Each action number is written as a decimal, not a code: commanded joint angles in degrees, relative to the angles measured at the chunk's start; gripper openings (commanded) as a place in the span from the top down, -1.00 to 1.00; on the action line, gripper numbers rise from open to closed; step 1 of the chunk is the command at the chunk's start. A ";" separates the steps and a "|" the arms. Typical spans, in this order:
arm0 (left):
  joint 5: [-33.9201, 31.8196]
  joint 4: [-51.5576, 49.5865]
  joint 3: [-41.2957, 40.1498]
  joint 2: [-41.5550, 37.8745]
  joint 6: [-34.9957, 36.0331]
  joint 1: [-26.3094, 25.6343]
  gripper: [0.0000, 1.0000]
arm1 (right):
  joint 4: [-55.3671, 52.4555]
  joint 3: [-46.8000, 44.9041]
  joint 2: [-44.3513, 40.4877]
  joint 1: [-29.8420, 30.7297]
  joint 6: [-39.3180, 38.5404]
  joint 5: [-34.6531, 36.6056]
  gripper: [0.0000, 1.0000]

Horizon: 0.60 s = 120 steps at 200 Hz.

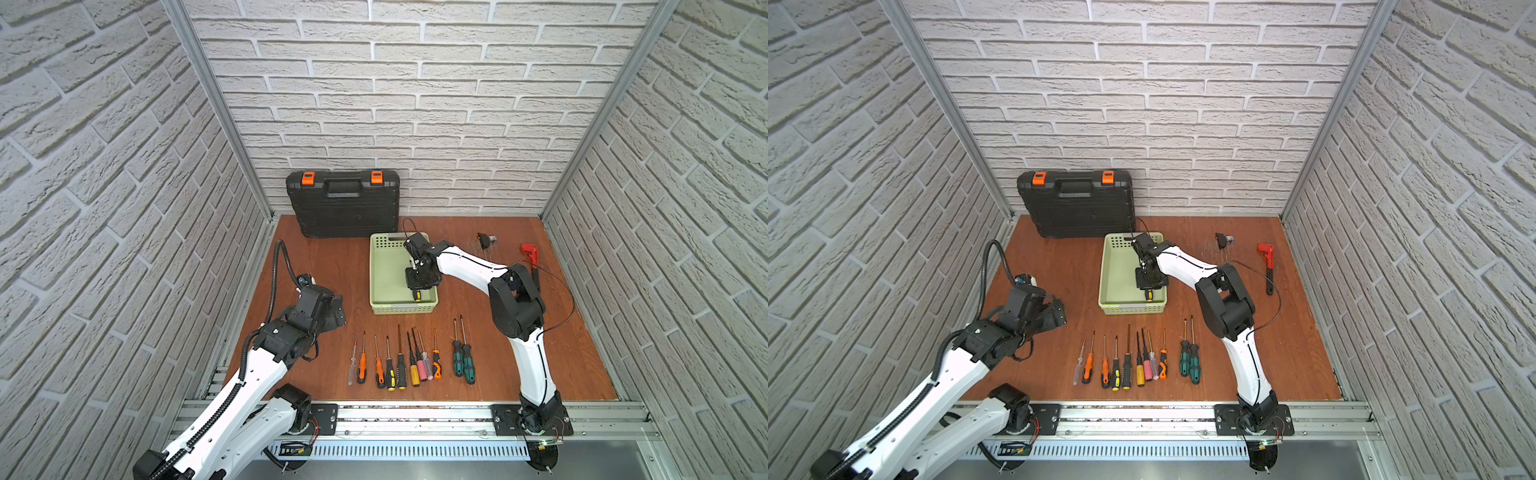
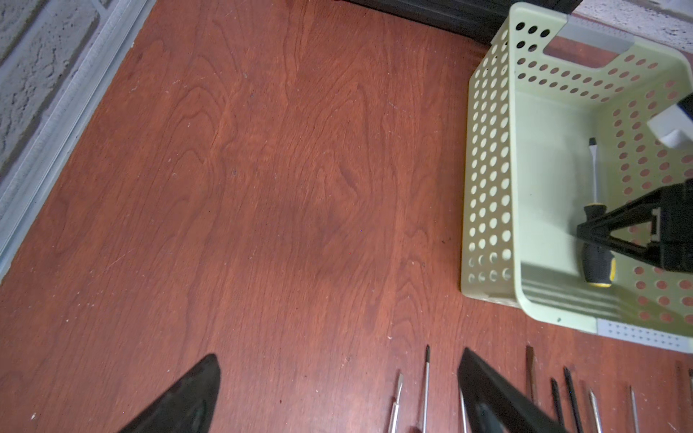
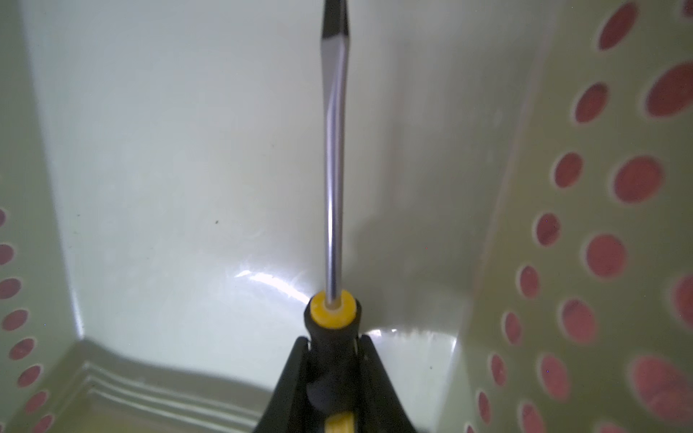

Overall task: Put the screwdriver in the bin
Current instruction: Place the screwdriver into the bin.

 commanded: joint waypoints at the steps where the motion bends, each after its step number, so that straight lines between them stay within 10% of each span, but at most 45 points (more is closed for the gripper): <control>1: 0.04 1.99 -0.85 0.27 0.58 0.14 -0.96 | 1.20 1.36 0.24 -0.22 -0.06 -0.59 0.64; 63: 2.86 0.31 1.38 2.11 1.43 0.19 -0.97 | 1.53 2.21 -0.80 -0.22 -0.87 -1.10 0.12; 120: 8.25 -6.31 4.67 6.43 0.95 -0.05 -0.92 | 1.61 4.53 -7.76 1.03 -4.53 1.26 0.10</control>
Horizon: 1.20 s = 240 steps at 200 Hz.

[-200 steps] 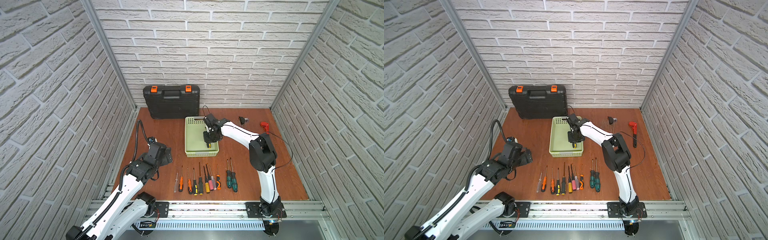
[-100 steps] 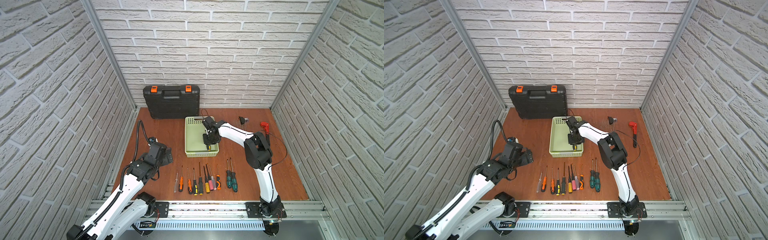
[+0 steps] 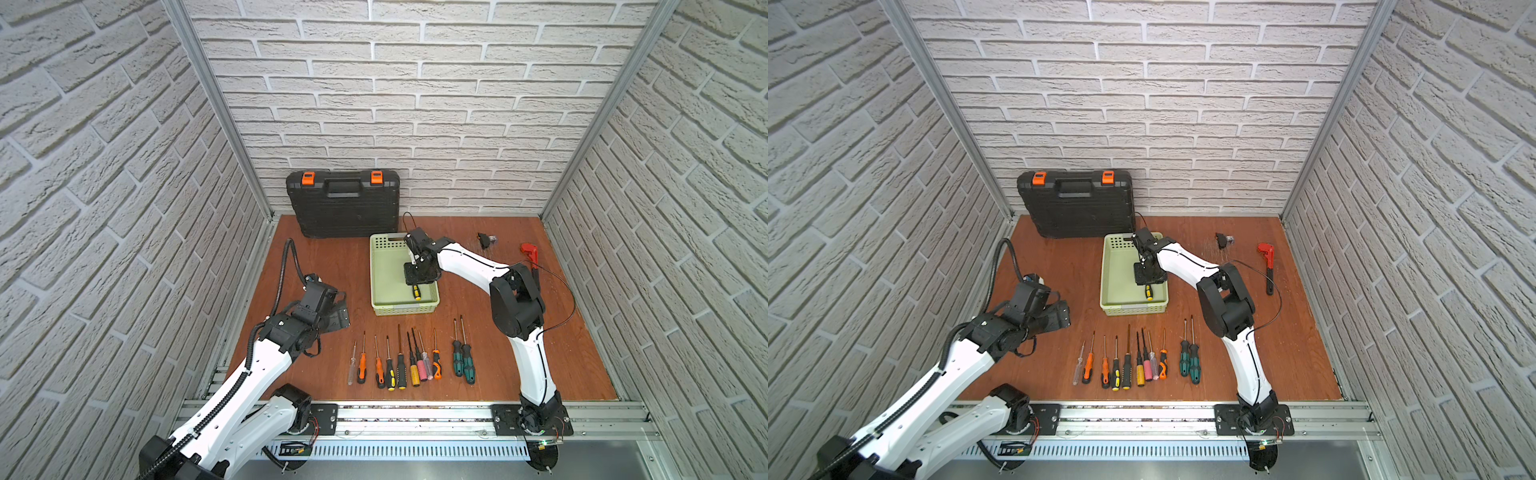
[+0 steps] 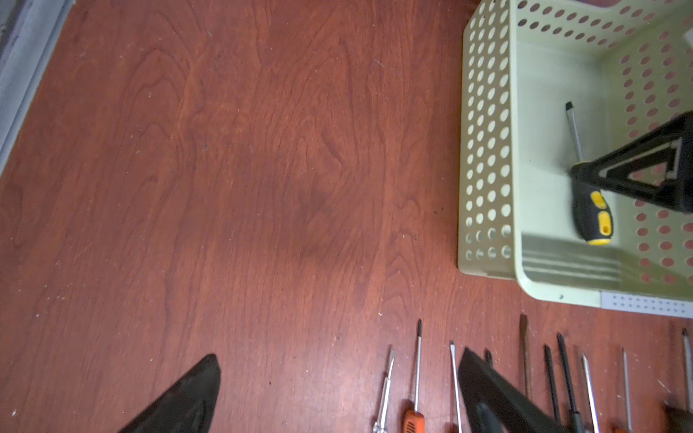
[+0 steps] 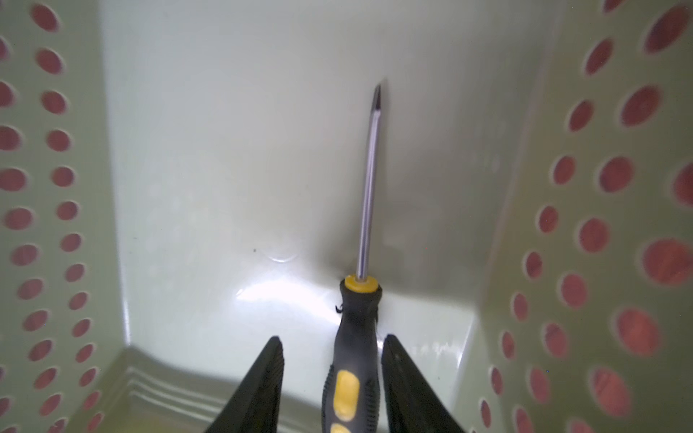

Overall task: Put the screwdriver in the bin
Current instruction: Place the screwdriver into the bin, then pick up the screwdriver from the bottom-left of the table.

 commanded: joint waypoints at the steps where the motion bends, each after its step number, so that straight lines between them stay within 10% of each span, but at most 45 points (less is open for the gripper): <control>1: 3.18 -4.20 2.66 2.00 -0.10 -0.10 -0.92 | 1.33 0.99 -7.30 1.02 -2.38 2.02 0.10; 88: 13.19 -10.48 -2.05 11.65 -10.05 -8.90 -0.26 | 14.76 -17.99 -27.86 4.59 -1.44 -1.47 0.09; 240: 14.64 -1.76 -10.67 17.91 -17.14 -16.85 0.10 | 19.00 -29.92 -34.92 5.11 0.01 -2.11 0.14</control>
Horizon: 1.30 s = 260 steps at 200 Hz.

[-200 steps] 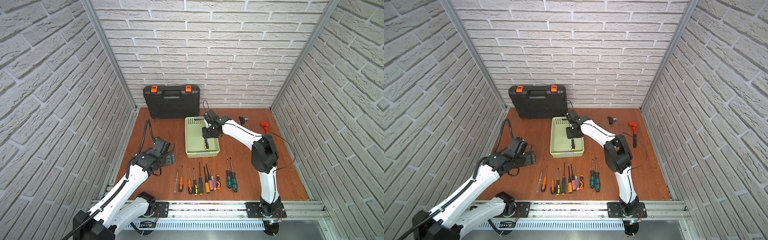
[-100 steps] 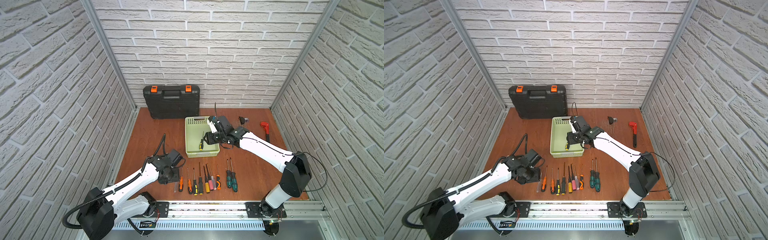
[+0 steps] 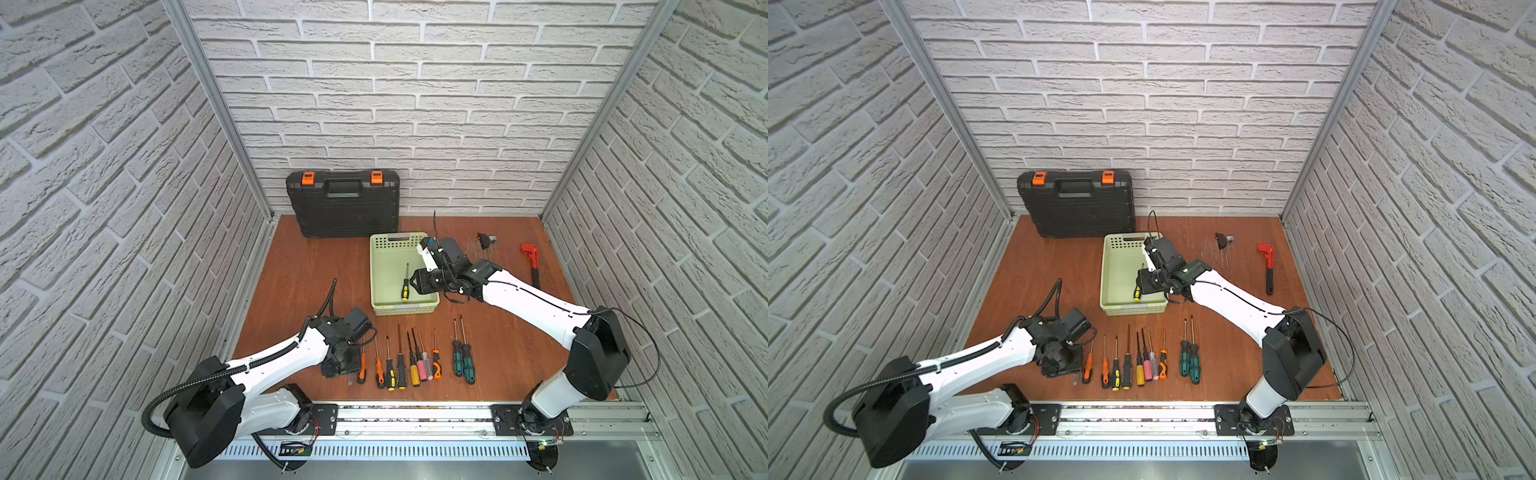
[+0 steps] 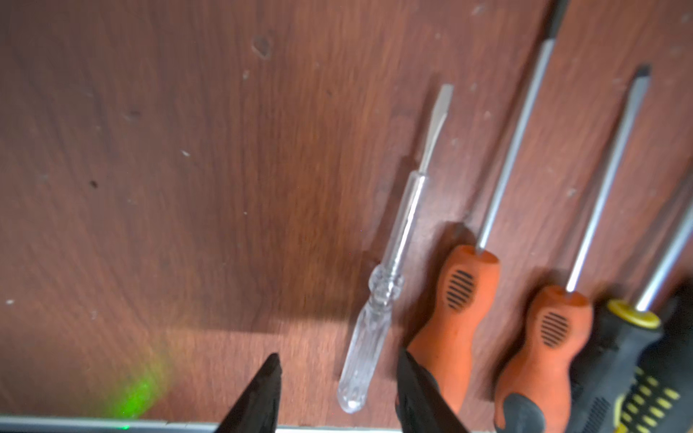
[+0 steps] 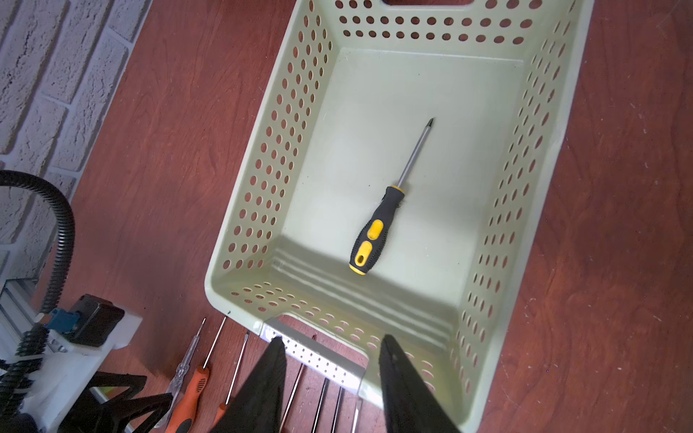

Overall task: Put the screwdriver in the bin
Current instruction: Pick up the screwdriver from the bottom-left of the table.

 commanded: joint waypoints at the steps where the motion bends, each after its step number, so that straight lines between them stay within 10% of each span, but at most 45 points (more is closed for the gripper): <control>1: -0.76 2.04 -1.01 0.78 -0.04 -0.24 0.11 | 2.11 -0.27 -1.24 0.12 0.86 -0.25 0.14; 146: -2.50 -0.01 -1.16 -0.48 -2.26 -0.24 1.00 | 2.64 -0.82 -1.84 0.17 1.26 -0.62 0.16; 201: -3.94 -11.64 18.15 -6.70 5.88 6.71 1.00 | 0.43 -0.52 -4.59 0.03 -0.37 1.01 0.16; 260: 0.04 -7.89 45.07 15.19 20.76 10.62 1.00 | -4.88 -2.22 -10.74 0.02 -2.28 3.03 0.16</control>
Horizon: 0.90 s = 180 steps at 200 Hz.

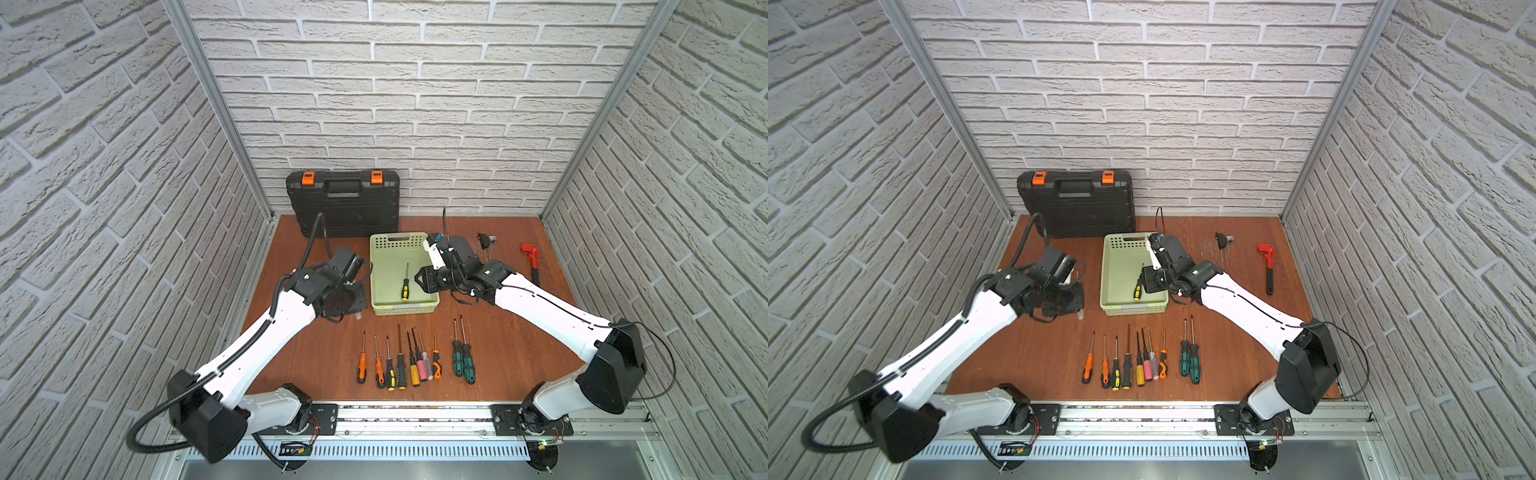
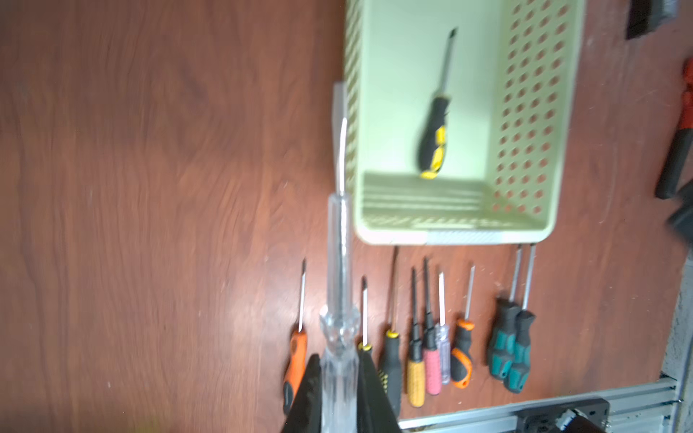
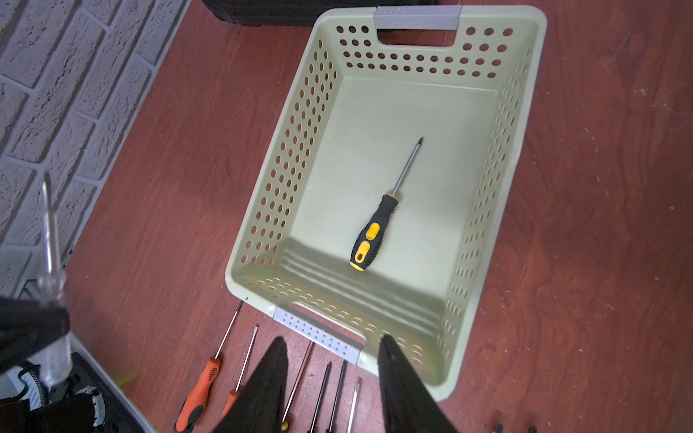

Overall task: Put the screwdriver in the bin
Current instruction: Pick up the screwdriver from the bottom-left of the table, then place the screwdriver in the bin.

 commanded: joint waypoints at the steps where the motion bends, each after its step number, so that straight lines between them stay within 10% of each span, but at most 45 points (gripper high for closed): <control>1: 1.90 0.73 7.29 9.23 8.55 0.56 1.00 | -2.43 -1.67 -4.29 -0.02 -1.50 1.71 0.16; 82: 4.15 2.86 32.72 41.30 15.63 1.15 1.00 | -12.39 -11.13 -18.37 0.02 -0.07 6.26 0.15; 180: 5.70 8.12 27.76 49.05 13.69 0.81 1.00 | -15.25 -23.46 -24.72 0.03 4.72 5.48 0.13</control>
